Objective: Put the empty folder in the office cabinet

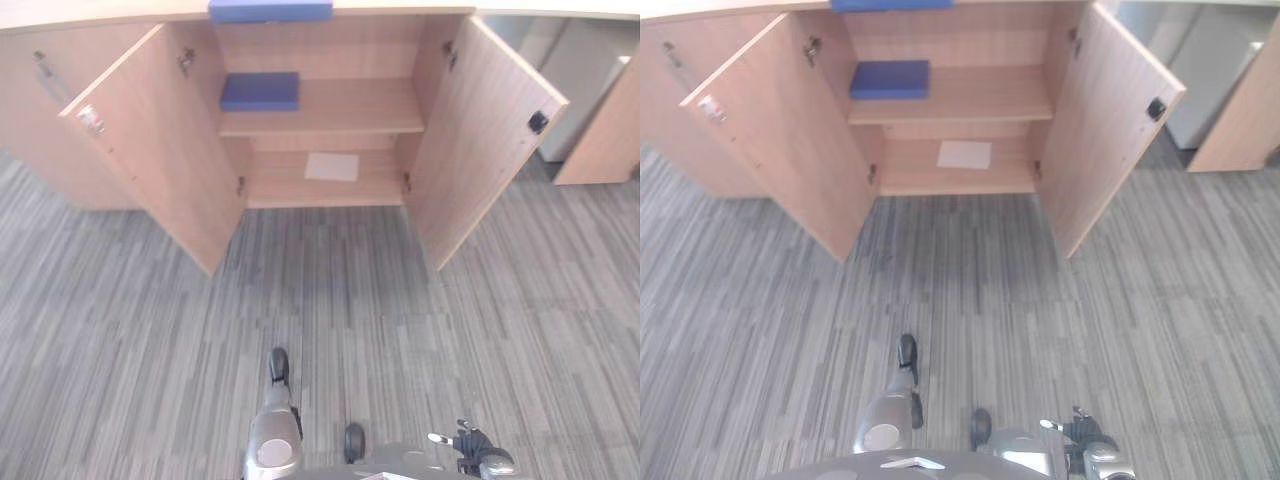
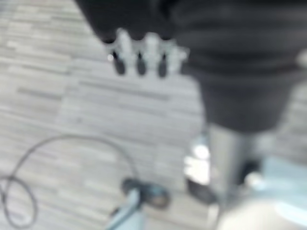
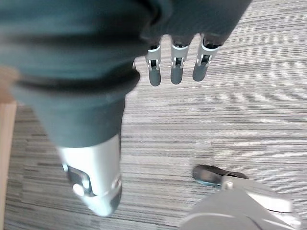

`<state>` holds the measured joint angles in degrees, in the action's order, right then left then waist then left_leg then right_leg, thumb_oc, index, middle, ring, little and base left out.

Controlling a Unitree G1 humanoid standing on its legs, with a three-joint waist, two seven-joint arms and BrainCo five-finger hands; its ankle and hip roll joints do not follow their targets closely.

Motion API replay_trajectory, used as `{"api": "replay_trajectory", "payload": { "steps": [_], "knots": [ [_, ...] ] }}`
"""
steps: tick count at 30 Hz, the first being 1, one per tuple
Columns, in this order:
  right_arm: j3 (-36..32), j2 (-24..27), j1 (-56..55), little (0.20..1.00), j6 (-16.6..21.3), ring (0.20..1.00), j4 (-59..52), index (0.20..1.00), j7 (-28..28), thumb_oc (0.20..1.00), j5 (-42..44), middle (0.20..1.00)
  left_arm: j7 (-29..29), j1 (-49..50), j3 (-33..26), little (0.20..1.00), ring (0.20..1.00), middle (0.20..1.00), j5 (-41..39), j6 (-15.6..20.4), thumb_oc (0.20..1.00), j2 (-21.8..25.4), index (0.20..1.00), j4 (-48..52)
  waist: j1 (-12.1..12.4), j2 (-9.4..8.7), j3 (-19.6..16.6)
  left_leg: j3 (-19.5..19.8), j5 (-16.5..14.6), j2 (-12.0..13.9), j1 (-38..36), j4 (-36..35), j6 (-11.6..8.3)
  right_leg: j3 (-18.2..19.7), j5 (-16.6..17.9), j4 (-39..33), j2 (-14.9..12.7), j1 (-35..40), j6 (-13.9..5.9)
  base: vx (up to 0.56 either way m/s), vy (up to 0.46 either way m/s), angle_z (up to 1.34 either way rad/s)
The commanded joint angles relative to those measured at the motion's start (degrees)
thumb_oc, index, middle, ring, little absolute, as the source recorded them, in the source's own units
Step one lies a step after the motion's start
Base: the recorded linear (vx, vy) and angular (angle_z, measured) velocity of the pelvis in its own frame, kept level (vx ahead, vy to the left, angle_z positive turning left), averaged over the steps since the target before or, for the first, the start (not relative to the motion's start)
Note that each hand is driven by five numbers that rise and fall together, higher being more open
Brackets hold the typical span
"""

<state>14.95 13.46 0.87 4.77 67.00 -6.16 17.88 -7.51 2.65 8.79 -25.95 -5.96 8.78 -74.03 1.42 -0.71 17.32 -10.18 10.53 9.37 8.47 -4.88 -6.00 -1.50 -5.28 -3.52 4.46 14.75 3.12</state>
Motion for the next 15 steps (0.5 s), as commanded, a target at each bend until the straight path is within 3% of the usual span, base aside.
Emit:
{"api": "replay_trajectory", "payload": {
  "steps": [1,4,6,8,10,11,13,15],
  "knots": [
    [0.2,2.0,-0.8,1.000,2.8,1.000,-4.6,1.000,-2.9,1.000,-3.7,1.000,-0.2,2.5,-0.2,1.000,1.000,1.000,2.2,2.3,1.000,2.5,1.000,1.7,1.3,-0.62,-2.5,0.6,0.4,-1.7,3.9,6.4,2.98,1.0,-2.8,5.1,-7.0,3.7,-4.72,0.46,0.296,-0.40],
    [0.7,1.8,-0.1,1.000,2.2,1.000,-5.0,1.000,-3.5,1.000,-4.3,1.000,-1.4,2.5,-0.3,1.000,1.000,1.000,3.3,3.0,1.000,3.3,1.000,1.6,2.1,-1.05,-3.3,2.0,-1.9,-3.7,5.0,10.2,4.25,0.8,-2.3,5.7,-8.5,4.3,-5.48,0.27,0.184,-0.16],
    [2.3,1.5,1.0,1.000,1.3,1.000,-6.8,1.000,-2.5,1.000,-9.1,1.000,-2.7,2.5,0.0,1.000,1.000,1.000,4.6,3.6,1.000,4.6,1.000,2.2,2.8,-1.31,-4.5,2.6,-4.0,-6.3,4.2,11.0,6.37,0.1,-1.1,8.6,-10.4,4.2,-6.80,0.42,0.332,0.11],
    [3.7,1.2,1.9,1.000,0.5,1.000,-7.8,1.000,1.9,1.000,-8.6,1.000,-3.5,1.6,0.7,1.000,1.000,1.000,6.2,4.4,1.000,6.3,1.000,2.5,2.6,-1.40,-4.9,2.1,-5.2,-8.1,2.4,10.3,8.54,-2.2,5.1,17.9,-13.2,0.7,-9.18,0.37,0.345,0.21],
    [4.0,1.4,2.4,1.000,-1.4,1.000,-9.0,1.000,7.3,1.000,-6.8,1.000,-2.8,1.0,1.6,1.000,1.000,1.000,7.5,6.2,1.000,6.7,1.000,2.6,2.1,-0.31,-4.5,1.5,-6.6,-9.4,-0.6,9.2,10.58,-4.3,13.6,33.3,-18.0,-7.3,-9.90,0.33,0.380,0.15],
    [3.3,1.4,2.6,1.000,-1.2,1.000,-7.8,1.000,9.5,1.000,-4.6,1.000,-2.2,0.7,2.2,1.000,1.000,1.000,8.2,8.4,1.000,6.6,1.000,2.2,1.2,-0.02,-3.8,1.4,-8.1,-10.4,-4.3,7.6,11.09,-4.8,13.7,39.0,-19.8,-12.5,-10.52,0.39,0.330,0.07],
    [1.9,1.5,2.9,1.000,-0.1,1.000,-6.2,1.000,10.3,1.000,-2.6,1.000,-1.1,0.1,3.0,1.000,1.000,1.000,7.1,10.2,1.000,6.4,1.000,2.7,0.0,1.43,-3.0,-0.2,-7.8,-8.9,-8.3,5.1,10.94,-7.3,12.4,35.6,-17.4,-18.2,-9.22,0.27,0.100,-0.20],
    [1.1,1.6,2.9,1.000,0.0,1.000,-6.0,1.000,10.8,1.000,-0.8,1.000,-0.7,-0.4,3.5,1.000,1.000,1.000,7.0,10.5,1.000,6.8,1.000,3.6,-0.8,1.64,-2.6,-0.8,-7.9,-8.0,-10.4,3.7,10.23,-8.5,11.3,30.9,-15.8,-19.6,-9.10,0.22,-0.162,-0.19]
  ]
}}
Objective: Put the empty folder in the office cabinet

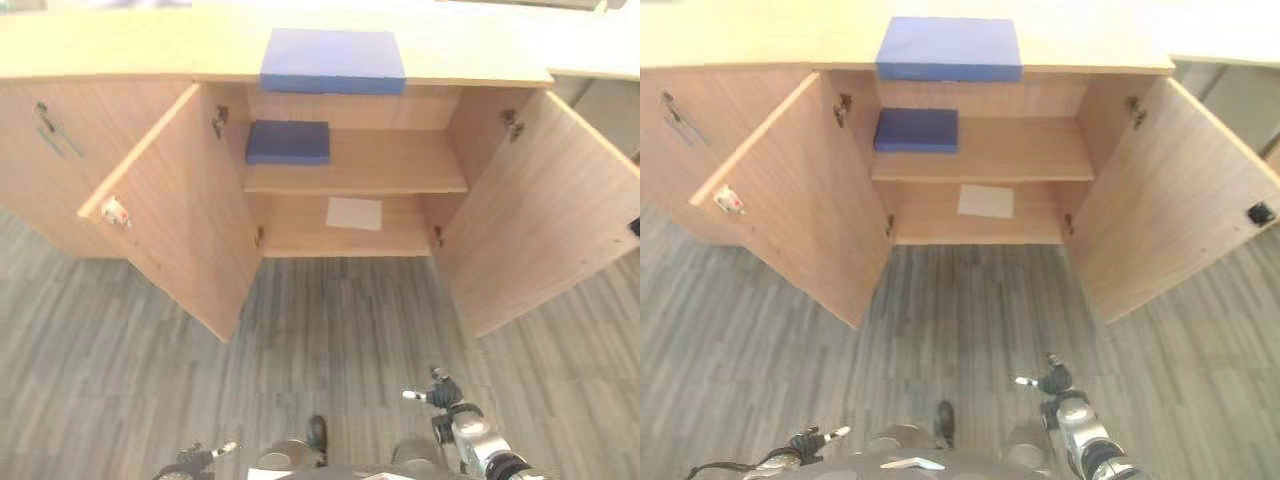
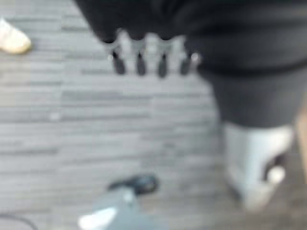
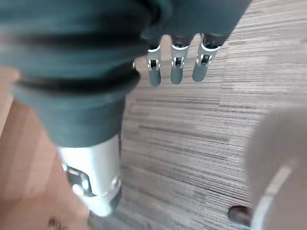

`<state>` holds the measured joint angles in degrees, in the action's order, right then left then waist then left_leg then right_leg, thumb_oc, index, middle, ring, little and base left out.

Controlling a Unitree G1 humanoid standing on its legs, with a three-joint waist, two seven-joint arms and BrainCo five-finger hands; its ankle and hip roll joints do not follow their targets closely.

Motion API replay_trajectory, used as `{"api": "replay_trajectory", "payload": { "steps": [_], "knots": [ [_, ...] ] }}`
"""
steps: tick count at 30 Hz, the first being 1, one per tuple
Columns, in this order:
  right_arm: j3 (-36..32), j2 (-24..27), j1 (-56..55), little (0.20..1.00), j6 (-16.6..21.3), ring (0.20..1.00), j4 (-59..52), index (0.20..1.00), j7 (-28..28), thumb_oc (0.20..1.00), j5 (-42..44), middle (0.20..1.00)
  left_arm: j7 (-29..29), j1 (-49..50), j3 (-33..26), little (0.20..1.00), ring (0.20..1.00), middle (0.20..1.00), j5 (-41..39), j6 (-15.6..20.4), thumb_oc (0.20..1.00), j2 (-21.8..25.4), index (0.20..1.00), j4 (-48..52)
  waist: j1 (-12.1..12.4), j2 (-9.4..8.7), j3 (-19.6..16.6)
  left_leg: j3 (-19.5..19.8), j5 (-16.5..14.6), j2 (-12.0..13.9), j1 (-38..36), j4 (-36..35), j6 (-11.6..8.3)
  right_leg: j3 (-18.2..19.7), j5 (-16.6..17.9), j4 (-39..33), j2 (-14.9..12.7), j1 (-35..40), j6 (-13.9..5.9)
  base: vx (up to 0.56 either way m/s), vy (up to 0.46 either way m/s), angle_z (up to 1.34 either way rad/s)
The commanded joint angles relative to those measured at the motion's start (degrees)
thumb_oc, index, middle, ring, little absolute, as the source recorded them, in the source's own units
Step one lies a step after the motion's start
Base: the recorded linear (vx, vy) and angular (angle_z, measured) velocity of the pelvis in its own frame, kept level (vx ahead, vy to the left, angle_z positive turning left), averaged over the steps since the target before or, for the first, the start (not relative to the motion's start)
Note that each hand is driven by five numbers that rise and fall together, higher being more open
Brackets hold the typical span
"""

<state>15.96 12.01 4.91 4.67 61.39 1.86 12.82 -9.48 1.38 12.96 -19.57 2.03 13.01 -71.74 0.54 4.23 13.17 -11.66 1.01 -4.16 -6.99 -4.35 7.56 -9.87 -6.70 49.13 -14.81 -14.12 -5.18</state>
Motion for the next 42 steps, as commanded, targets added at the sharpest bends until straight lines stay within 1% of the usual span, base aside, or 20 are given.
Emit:
{"api": "replay_trajectory", "payload": {
  "steps": [1,2,3,4,6,7,9,13,16,17,20,22,24,26,28,31,34,35,38,42],
  "knots": [
    [-0.9,3.5,-0.8,1.000,-0.3,1.000,-0.8,1.000,2.8,1.000,4.8,1.000,2.4,-0.6,0.1,1.000,1.000,1.000,0.0,2.4,1.000,3.3,1.000,2.8,-1.2,-3.97,2.4,-0.1,1.3,6.8,3.1,2.0,-4.79,-1.8,12.4,-35.2,5.5,8.7,-1.38,0.28,-0.342,-0.07],
    [-1.3,3.7,-0.8,1.000,-0.5,1.000,-1.2,1.000,2.9,1.000,5.1,1.000,3.0,-1.2,0.1,1.000,1.000,1.000,0.3,2.5,1.000,3.5,1.000,3.3,-1.7,-4.40,2.7,-0.6,0.9,7.1,2.3,1.7,-5.34,-2.2,13.7,-40.1,5.7,8.2,-2.13,0.37,-0.414,0.04],
    [-1.7,3.9,-0.9,1.000,-0.7,1.000,-1.5,1.000,2.4,1.000,4.7,1.000,3.7,-1.8,0.2,1.000,1.000,1.000,0.4,3.2,1.000,3.7,1.000,3.7,-2.5,-5.11,2.6,-0.7,-0.7,7.2,0.7,1.3,-6.14,-1.7,16.4,-44.9,5.2,7.0,-4.12,0.22,-0.254,-0.03],
    [-1.8,3.9,-0.9,1.000,-0.9,1.000,-1.6,1.000,2.2,1.000,4.3,1.000,4.1,-2.0,0.3,1.000,1.000,1.000,0.2,3.3,1.000,3.6,1.000,3.8,-2.7,-5.63,2.7,-1.5,-0.6,7.1,0.7,1.5,-6.04,-1.9,18.7,-47.5,4.9,6.4,-4.34,0.25,-0.238,0.04],
    [-2.3,3.6,-1.6,1.000,-2.0,1.000,-1.7,1.000,1.7,1.000,2.8,1.000,5.5,-2.2,0.6,1.000,1.000,1.000,-1.0,3.8,1.000,3.1,1.000,4.7,-3.5,-6.30,2.4,-2.6,-2.5,7.3,-1.4,1.6,-6.23,-1.7,21.8,-50.7,4.0,5.5,-5.63,0.31,-0.254,0.57],
    [-2.6,3.3,-2.2,1.000,-2.2,1.000,-1.1,1.000,1.2,1.000,2.0,1.000,5.9,-1.9,0.9,1.000,1.000,1.000,-1.4,3.8,1.000,2.7,1.000,5.4,-3.9,-6.48,1.8,-3.0,-3.1,7.8,-3.0,1.3,-6.44,-1.1,22.0,-50.4,3.8,5.6,-5.70,0.43,-0.338,0.64],
    [-2.9,3.4,-2.7,1.000,-2.5,1.000,-0.5,1.000,0.8,1.000,1.8,1.000,6.8,-1.7,0.9,1.000,1.000,1.000,-0.9,3.2,1.000,2.0,1.000,5.7,-4.3,-6.28,1.0,-2.9,-3.4,8.5,-4.7,0.7,-6.98,-1.2,20.4,-50.8,4.8,7.4,-5.14,0.32,-0.257,0.12],
    [-3.6,4.1,-3.8,1.000,-1.5,1.000,1.4,1.000,-0.1,1.000,0.7,1.000,6.9,-1.1,0.6,1.000,1.000,1.000,-0.1,2.2,1.000,1.0,1.000,6.3,-4.6,-5.98,-1.2,-1.7,-3.3,10.1,-5.1,3.6,-8.45,-0.5,16.8,-51.9,7.2,12.2,-2.01,0.26,-0.255,0.08],
    [-3.5,4.7,-3.8,1.000,-1.1,1.000,1.0,1.000,-1.2,1.000,0.8,1.000,7.5,-1.0,0.1,1.000,1.000,1.000,0.4,2.4,1.000,0.7,1.000,6.7,-4.3,-6.08,-1.5,-1.6,-2.0,10.9,-3.6,7.1,-9.13,-0.7,15.9,-52.8,8.1,14.0,-0.87,0.13,-0.230,-0.11],
    [-3.2,5.2,-3.7,1.000,-0.6,1.000,0.0,1.000,-1.8,1.000,0.9,1.000,8.6,-0.9,-0.3,1.000,1.000,1.000,1.8,2.9,1.000,0.5,1.000,7.6,-3.9,-6.11,-1.9,-1.7,-0.8,11.7,-1.6,11.0,-9.93,-1.2,15.0,-53.4,8.7,15.3,0.20,0.08,-0.172,-0.07],
    [-2.8,5.7,-3.7,1.000,-0.2,1.000,-1.7,1.000,-2.4,1.000,2.1,1.000,9.4,-0.6,-0.5,1.000,1.000,1.000,3.4,3.6,1.000,0.4,1.000,8.5,-3.6,-5.93,-1.8,-1.8,1.1,12.7,0.5,14.9,-10.94,-2.1,14.1,-53.6,8.8,16.4,1.06,0.06,-0.164,-0.31],
    [-2.6,6.0,-3.6,1.000,0.1,1.000,-3.0,1.000,-3.1,1.000,1.4,1.000,10.8,-0.5,-0.9,1.000,1.000,1.000,3.8,3.8,1.000,0.4,1.000,9.4,-3.5,-5.71,-1.7,-1.9,1.3,12.9,1.4,16.2,-11.24,-2.5,13.5,-53.5,8.8,16.8,1.47,0.04,-0.087,-0.21],
    [-2.3,6.1,-3.6,1.000,0.1,1.000,-4.2,1.000,-3.0,1.000,0.8,1.000,11.9,-0.4,-1.3,1.000,1.000,1.000,4.5,4.0,1.000,0.5,1.000,10.1,-3.6,-5.20,-1.7,-2.2,1.3,12.7,1.2,14.6,-11.33,-2.7,13.1,-53.4,8.6,16.9,1.42,0.02,0.050,-0.12],
    [-1.7,6.1,-3.4,1.000,0.0,1.000,-6.0,1.000,-3.9,1.000,1.0,1.000,16.2,-0.2,-1.9,1.000,1.000,1.000,5.1,5.2,1.000,1.1,1.000,11.8,-3.9,-4.20,-2.0,-2.5,0.9,12.1,-0.4,7.3,-11.41,-2.7,12.7,-53.0,8.3,17.3,0.78,0.07,0.160,0.03],
    [-1.2,5.9,-3.6,1.000,-0.4,1.000,-6.9,1.000,-4.6,1.000,0.6,1.000,21.6,-0.1,-2.2,1.000,1.000,1.000,9.1,7.5,1.000,2.1,1.000,13.4,-3.6,-3.87,-2.1,-1.6,1.9,11.9,-0.8,2.8,-11.69,-2.3,12.7,-53.4,8.3,18.0,0.33,0.07,0.124,0.19],
    [-0.3,5.7,-3.5,1.000,0.0,1.000,-6.9,1.000,-4.7,1.000,0.2,1.000,24.5,-0.1,-2.1,1.000,1.000,1.000,9.7,8.5,1.000,3.6,1.000,16.1,-3.1,-3.56,-2.2,-0.1,3.3,11.6,-0.3,0.2,-11.96,-1.8,12.7,-53.5,8.1,18.2,-0.18,0.04,0.140,0.36],
    [0.8,5.8,-2.9,1.000,-0.6,1.000,-6.4,1.000,-4.0,1.000,-1.1,1.000,28.6,0.3,-1.7,1.000,1.000,1.000,16.6,9.7,1.000,6.0,1.000,20.1,-2.3,-3.45,-2.5,1.1,3.2,11.0,-0.3,-0.6,-11.73,-2.4,13.1,-53.5,7.3,18.5,-0.87,0.03,0.220,0.17],
    [1.8,5.6,-2.6,1.000,-0.3,1.000,-5.3,1.000,-3.5,1.000,-4.0,1.000,33.5,0.7,-1.1,1.000,1.000,1.000,22.2,10.9,1.000,8.1,1.000,22.2,-1.6,-3.65,-2.5,0.1,2.8,11.1,-0.7,-0.6,-11.57,-4.1,14.1,-53.7,6.3,18.6,-1.84,0.06,0.118,0.06],
    [3.4,5.3,-2.7,1.000,-1.0,1.000,-3.9,1.000,-3.6,1.000,-3.2,1.000,40.2,1.7,-1.0,1.000,1.000,1.000,28.6,11.8,1.000,11.9,1.000,27.6,-0.7,-4.10,-2.6,-1.3,2.0,11.5,-1.7,-0.6,-11.19,-5.3,15.2,-53.8,5.6,18.4,-2.92,0.07,0.028,-0.12],
    [3.3,5.6,-2.5,1.000,-0.5,1.000,-3.2,1.000,-4.6,1.000,-4.6,1.000,43.3,1.5,-0.3,1.000,1.000,1.000,31.7,11.4,1.000,16.0,1.000,35.7,-0.5,-4.30,-2.9,-1.3,1.1,11.3,-2.2,-0.6,-10.65,-4.1,14.5,-54.0,6.4,18.9,-2.52,0.05,-0.022,-0.26]
  ]
}}
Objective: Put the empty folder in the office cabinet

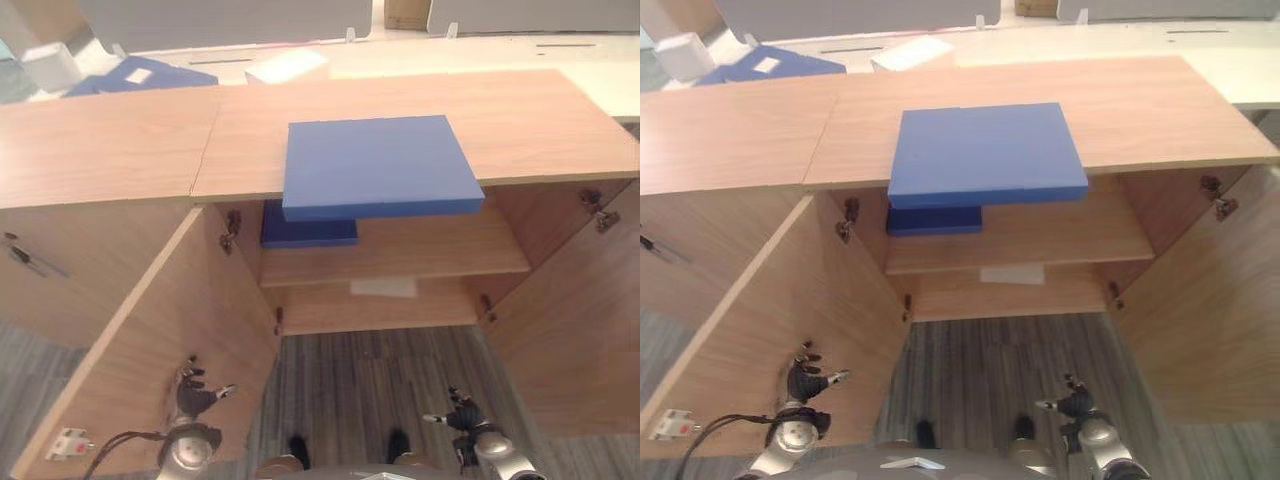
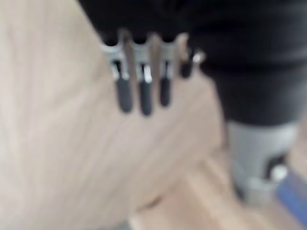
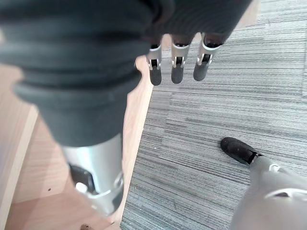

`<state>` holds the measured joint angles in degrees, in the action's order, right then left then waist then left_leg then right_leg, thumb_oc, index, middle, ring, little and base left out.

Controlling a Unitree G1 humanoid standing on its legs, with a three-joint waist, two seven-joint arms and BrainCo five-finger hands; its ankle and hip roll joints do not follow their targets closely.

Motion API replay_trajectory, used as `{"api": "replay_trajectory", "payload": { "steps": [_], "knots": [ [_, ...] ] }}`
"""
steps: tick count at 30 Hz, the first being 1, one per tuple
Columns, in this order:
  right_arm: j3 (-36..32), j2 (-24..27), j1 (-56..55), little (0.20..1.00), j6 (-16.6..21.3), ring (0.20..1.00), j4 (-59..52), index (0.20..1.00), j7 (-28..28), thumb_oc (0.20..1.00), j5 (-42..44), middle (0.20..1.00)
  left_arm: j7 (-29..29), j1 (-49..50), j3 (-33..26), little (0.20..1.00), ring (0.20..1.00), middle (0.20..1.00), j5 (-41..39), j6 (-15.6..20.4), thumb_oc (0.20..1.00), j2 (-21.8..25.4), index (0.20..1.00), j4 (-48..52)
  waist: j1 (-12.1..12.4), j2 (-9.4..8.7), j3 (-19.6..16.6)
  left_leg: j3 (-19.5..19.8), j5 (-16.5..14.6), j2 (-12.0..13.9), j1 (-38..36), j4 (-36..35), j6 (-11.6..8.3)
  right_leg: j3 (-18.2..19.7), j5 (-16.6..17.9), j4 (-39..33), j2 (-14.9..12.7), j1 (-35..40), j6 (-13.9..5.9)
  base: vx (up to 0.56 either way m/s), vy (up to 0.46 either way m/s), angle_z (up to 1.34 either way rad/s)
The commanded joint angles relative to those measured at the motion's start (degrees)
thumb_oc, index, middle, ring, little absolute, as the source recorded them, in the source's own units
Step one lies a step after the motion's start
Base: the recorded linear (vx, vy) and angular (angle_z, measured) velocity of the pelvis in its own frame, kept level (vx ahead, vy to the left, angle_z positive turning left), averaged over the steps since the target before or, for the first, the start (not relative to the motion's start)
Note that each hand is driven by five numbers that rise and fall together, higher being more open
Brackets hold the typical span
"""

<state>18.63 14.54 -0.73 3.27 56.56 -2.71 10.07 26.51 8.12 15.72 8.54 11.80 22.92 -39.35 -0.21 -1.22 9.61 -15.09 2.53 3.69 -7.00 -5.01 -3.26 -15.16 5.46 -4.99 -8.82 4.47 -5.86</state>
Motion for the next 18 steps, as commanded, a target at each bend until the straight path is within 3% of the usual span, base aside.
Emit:
{"api": "replay_trajectory", "payload": {
  "steps": [1,11,18],
  "knots": [
    [0.8,3.4,3.2,1.000,1.4,1.000,1.5,1.000,-0.4,1.000,-3.8,1.000,7.7,-5.8,-2.7,1.000,1.000,1.000,5.0,1.3,1.000,7.5,1.000,6.7,0.2,1.19,0.6,2.3,-0.8,3.5,-2.4,0.0,0.18,1.7,1.8,0.0,0.8,0.7,-1.70,0.02,-0.046,0.02],
    [3.0,4.2,3.1,1.000,-1.0,1.000,-1.1,1.000,0.6,1.000,-3.7,1.000,6.7,-10.5,-0.9,1.000,1.000,1.000,12.8,0.8,1.000,10.9,1.000,17.3,-0.6,1.56,-0.8,1.3,-0.5,4.2,-1.8,0.0,-0.62,3.7,0.2,0.0,2.3,0.4,-0.81,0.02,-0.060,-0.04],
    [2.7,3.8,2.4,1.000,-1.6,1.000,-1.9,1.000,0.9,1.000,-4.2,1.000,11.5,-14.4,-2.1,1.000,1.000,1.000,21.8,-3.7,1.000,14.7,1.000,26.1,-1.6,2.04,-1.6,1.0,-0.5,4.6,-1.9,0.0,-0.99,5.5,-0.4,0.0,2.9,0.5,-0.62,0.01,-0.017,-0.06]
  ]
}}
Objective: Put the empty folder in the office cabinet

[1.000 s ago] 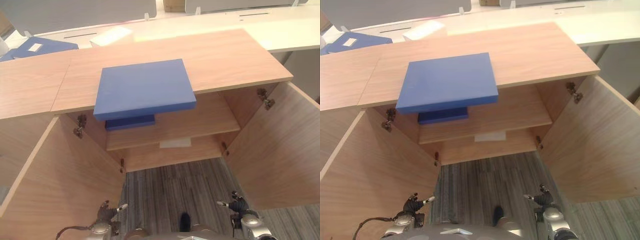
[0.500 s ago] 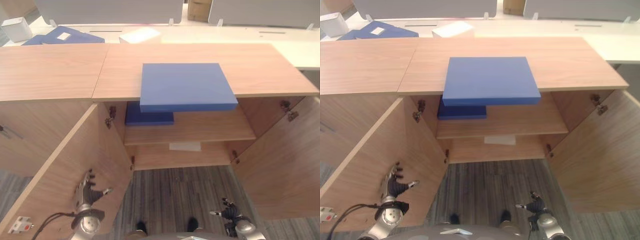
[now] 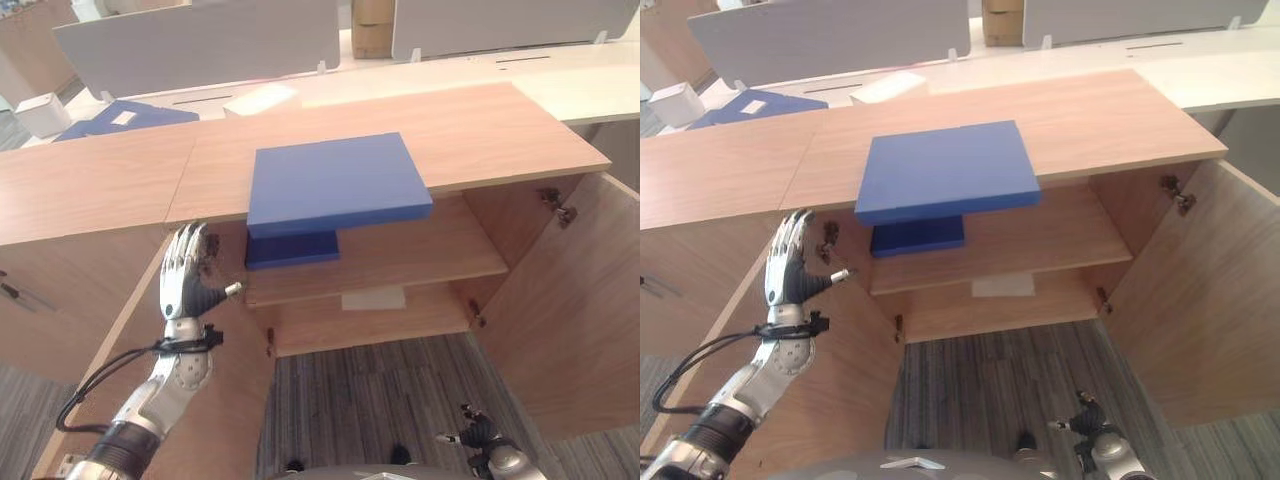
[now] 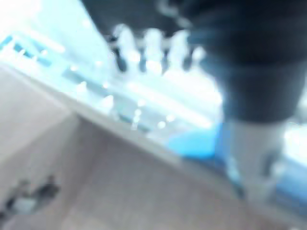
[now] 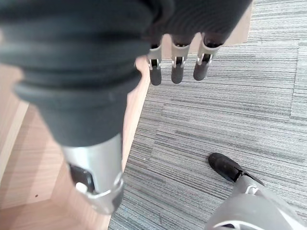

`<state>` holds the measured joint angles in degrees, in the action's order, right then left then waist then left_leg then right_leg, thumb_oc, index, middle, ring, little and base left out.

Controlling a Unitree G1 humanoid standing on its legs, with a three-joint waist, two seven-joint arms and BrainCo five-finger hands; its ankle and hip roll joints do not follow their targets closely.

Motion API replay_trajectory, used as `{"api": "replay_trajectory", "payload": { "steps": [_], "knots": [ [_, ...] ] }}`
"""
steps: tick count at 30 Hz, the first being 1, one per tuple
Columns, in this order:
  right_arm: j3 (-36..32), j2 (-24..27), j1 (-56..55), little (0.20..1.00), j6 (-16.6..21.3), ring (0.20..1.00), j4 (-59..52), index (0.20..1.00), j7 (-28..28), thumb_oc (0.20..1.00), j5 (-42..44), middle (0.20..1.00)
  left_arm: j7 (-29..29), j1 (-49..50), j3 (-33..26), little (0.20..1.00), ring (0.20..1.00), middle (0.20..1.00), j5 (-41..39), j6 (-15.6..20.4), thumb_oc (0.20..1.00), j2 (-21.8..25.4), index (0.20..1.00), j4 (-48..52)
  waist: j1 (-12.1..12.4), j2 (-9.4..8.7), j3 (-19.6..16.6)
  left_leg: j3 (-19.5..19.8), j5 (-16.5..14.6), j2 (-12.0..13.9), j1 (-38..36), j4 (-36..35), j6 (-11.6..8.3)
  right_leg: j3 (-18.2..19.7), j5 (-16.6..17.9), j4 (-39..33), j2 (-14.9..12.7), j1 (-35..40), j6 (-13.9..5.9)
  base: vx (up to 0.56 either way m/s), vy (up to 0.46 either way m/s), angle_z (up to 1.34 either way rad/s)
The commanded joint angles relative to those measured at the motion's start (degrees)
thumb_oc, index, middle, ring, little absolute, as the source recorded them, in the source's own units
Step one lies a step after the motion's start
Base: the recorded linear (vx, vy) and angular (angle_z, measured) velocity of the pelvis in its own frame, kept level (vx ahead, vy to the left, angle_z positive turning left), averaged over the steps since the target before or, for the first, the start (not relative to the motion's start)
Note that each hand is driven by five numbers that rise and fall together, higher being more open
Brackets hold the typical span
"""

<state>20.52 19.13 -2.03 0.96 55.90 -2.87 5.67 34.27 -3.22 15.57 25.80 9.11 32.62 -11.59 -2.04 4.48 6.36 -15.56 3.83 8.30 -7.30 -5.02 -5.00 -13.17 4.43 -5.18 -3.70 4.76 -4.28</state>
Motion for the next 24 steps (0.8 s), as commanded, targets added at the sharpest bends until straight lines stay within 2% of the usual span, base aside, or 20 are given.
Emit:
{"api": "replay_trajectory", "payload": {
  "steps": [1,6,12,24],
  "knots": [
    [0.8,-0.9,3.7,1.000,0.8,1.000,-1.1,1.000,1.3,1.000,0.6,1.000,4.5,-3.2,-2.0,1.000,1.000,1.000,5.6,-1.5,1.000,5.5,1.000,-1.1,0.2,-3.64,1.6,1.4,-1.8,0.0,-1.6,0.0,0.75,3.6,0.6,0.2,-2.1,0.2,-2.20,0.00,0.000,0.00],
    [0.6,-1.1,3.7,1.000,0.8,1.000,-0.7,1.000,1.2,1.000,1.0,1.000,6.1,-3.8,-1.7,1.000,1.000,1.000,9.7,-3.1,1.000,7.4,1.000,0.0,0.0,-3.56,1.3,1.3,-2.1,0.0,-1.9,0.0,0.81,4.3,0.3,0.2,-1.9,0.4,-2.26,0.00,0.000,0.00],
    [1.1,-1.2,3.6,1.000,1.0,1.000,-0.8,1.000,1.5,1.000,1.2,1.000,7.0,-5.5,0.1,1.000,1.000,1.000,10.3,-3.7,1.000,8.1,1.000,-1.1,-0.6,-3.46,1.1,1.0,-2.5,-0.1,-2.0,0.0,0.94,5.1,0.4,0.2,-1.7,0.2,-2.38,0.00,-0.002,-0.03],
    [1.8,-1.0,3.2,1.000,0.5,1.000,-1.9,1.000,1.3,1.000,1.4,1.000,10.7,-11.7,6.2,1.000,1.000,1.000,11.7,-4.3,1.000,5.8,1.000,-5.3,-3.1,-3.43,0.8,-0.5,-3.0,-0.1,-2.8,0.0,1.12,7.3,0.3,0.2,-1.1,0.0,-2.36,0.01,-0.008,-0.09]
  ]
}}
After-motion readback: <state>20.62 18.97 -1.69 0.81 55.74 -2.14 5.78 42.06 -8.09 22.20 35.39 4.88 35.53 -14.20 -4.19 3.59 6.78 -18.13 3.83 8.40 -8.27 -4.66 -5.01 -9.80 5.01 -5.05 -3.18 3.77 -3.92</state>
